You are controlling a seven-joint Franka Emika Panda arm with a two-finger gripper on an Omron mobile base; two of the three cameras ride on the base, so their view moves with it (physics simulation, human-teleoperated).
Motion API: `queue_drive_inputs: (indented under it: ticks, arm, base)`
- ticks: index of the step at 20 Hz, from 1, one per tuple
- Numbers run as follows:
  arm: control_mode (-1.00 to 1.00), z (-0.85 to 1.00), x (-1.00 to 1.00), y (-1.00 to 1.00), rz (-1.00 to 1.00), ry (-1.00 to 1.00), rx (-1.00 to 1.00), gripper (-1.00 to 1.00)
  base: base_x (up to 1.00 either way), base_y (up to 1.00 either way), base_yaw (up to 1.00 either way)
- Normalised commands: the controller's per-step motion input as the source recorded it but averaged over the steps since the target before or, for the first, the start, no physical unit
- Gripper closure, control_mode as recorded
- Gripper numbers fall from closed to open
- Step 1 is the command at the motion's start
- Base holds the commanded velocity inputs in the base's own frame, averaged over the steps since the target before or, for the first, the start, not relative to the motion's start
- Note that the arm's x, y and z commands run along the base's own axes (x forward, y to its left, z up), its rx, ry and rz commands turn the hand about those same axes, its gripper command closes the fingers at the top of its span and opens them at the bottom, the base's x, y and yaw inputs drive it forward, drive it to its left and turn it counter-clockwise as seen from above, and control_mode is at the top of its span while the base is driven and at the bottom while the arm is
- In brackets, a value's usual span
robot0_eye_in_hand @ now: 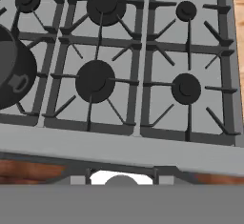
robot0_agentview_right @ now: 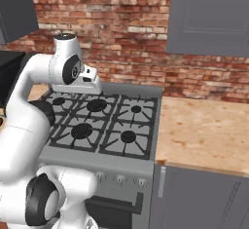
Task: Put the potato and lime in the pot. Retrieve the spatula and lightly stir the vegetables in the pot.
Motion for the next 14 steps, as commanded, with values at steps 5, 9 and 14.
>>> queue_drive_inputs:
  ticks: [5,9,14]
  arm:
    - [-1.0,0.0,-0.41,0.11,-0.02,-0.18,-0.01,-1.0]
    - [-1.0,0.0,-0.86,0.21,0.0,-0.38,-0.08,-1.0]
    - [-1.0,0.0,-0.64,0.25,0.0,-0.25,-0.09,-1.0]
  base:
    - [0.0,0.0,0.0]
    - [0.0,0.0,0.0]
    - [0.0,0.0,0.0]
